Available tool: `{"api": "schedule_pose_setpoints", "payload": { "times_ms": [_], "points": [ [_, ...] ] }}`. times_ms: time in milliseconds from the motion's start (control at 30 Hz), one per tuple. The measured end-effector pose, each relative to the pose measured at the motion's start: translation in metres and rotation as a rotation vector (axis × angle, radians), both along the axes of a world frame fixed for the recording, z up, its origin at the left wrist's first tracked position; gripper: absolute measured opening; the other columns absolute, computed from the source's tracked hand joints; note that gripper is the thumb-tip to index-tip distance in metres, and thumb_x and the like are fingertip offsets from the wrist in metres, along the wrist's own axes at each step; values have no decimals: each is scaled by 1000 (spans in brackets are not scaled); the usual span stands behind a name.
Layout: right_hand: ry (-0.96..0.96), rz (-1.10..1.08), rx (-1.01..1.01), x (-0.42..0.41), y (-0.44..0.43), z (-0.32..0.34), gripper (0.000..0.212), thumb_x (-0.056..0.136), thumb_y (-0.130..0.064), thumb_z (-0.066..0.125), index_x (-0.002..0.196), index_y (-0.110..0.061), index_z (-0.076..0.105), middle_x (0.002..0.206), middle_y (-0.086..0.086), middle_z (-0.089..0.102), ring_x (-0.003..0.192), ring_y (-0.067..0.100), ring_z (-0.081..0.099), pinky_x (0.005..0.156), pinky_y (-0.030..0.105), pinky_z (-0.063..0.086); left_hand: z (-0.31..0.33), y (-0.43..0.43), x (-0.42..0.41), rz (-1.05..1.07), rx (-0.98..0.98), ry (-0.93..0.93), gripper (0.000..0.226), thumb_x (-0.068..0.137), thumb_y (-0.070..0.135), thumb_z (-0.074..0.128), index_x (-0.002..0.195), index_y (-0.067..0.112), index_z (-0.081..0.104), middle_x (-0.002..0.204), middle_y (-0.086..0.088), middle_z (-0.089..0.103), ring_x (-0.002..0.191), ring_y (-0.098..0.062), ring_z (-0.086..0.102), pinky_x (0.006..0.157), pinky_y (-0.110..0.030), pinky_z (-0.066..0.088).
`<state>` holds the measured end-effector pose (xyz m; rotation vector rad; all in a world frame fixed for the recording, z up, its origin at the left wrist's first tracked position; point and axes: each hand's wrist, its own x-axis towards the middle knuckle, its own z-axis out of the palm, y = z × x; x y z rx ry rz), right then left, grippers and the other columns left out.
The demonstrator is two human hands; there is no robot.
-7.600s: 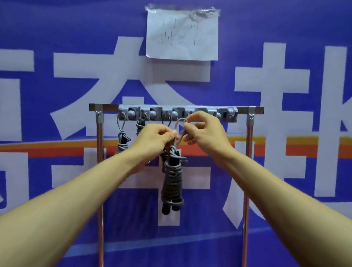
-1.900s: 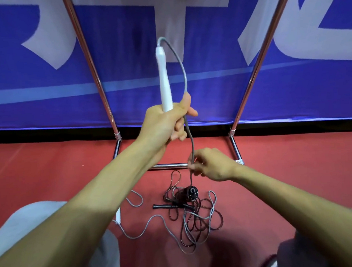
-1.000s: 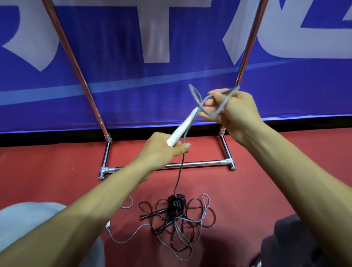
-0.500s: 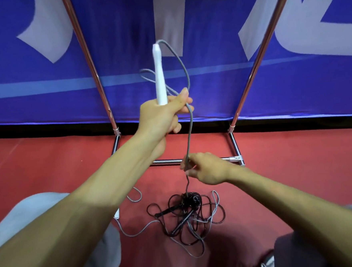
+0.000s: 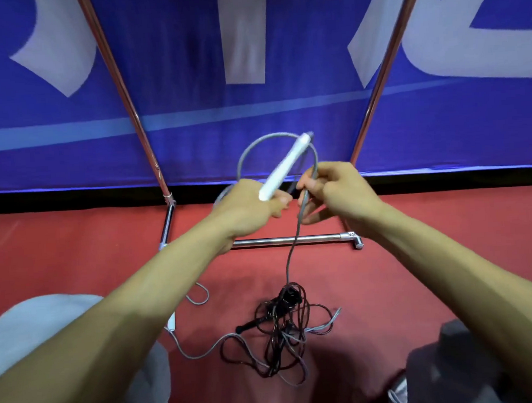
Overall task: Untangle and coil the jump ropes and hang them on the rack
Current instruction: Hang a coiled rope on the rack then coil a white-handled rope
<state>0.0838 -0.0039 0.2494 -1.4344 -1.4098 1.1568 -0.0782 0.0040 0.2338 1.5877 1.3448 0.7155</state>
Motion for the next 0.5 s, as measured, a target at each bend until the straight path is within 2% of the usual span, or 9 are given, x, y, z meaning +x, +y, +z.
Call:
{"api": "schedule_pose_setpoints", "payload": {
  "times_ms": [67, 133, 200, 333, 400, 500],
  "points": [
    [88, -61, 16, 3, 0, 12, 18, 97, -3, 46, 83, -3, 56, 65, 13, 59, 47, 20, 61, 51, 34, 58, -4, -5, 5, -102, -50, 58, 14, 91, 20, 67, 102, 19, 75, 97, -6, 74, 84, -15, 59, 77, -27, 43],
    [151, -111, 28, 7, 1, 21, 19, 95, 3, 43, 82, -1, 56, 63, 12, 58, 44, 18, 61, 49, 31, 57, -9, -10, 12, -158, -86, 5, 12, 90, 21, 68, 100, 26, 73, 108, -5, 73, 97, -15, 63, 88, -27, 46],
    [227, -145, 28, 9, 1, 26, 24, 92, 7, 41, 78, -3, 58, 64, 12, 56, 45, 20, 62, 50, 32, 58, -12, -13, 19, -152, -62, -64, 10, 91, 18, 67, 96, 25, 73, 104, -4, 75, 100, -16, 68, 94, -31, 49],
    [366, -107, -1, 9, 3, 26, 17, 96, 0, 47, 84, -4, 59, 76, 14, 60, 56, 23, 66, 60, 33, 60, -12, -11, 24, 15, 11, -177, 6, 90, 6, 66, 89, 3, 71, 82, -14, 74, 72, -19, 71, 70, -26, 58],
    [361, -73, -33, 11, 5, 23, 17, 97, -3, 45, 89, -6, 60, 83, 13, 64, 64, 24, 66, 68, 33, 60, -9, -11, 24, 68, 33, -185, 6, 90, 6, 66, 85, 5, 69, 80, -17, 73, 67, -21, 72, 62, -22, 57],
    [276, -74, -101, 12, 9, 16, 25, 93, 4, 36, 99, -3, 59, 86, 18, 66, 66, 28, 66, 67, 33, 59, -2, -9, 22, 127, 57, -237, 9, 92, 9, 64, 83, 8, 66, 76, -14, 73, 62, -21, 71, 57, -23, 56]
  ]
}}
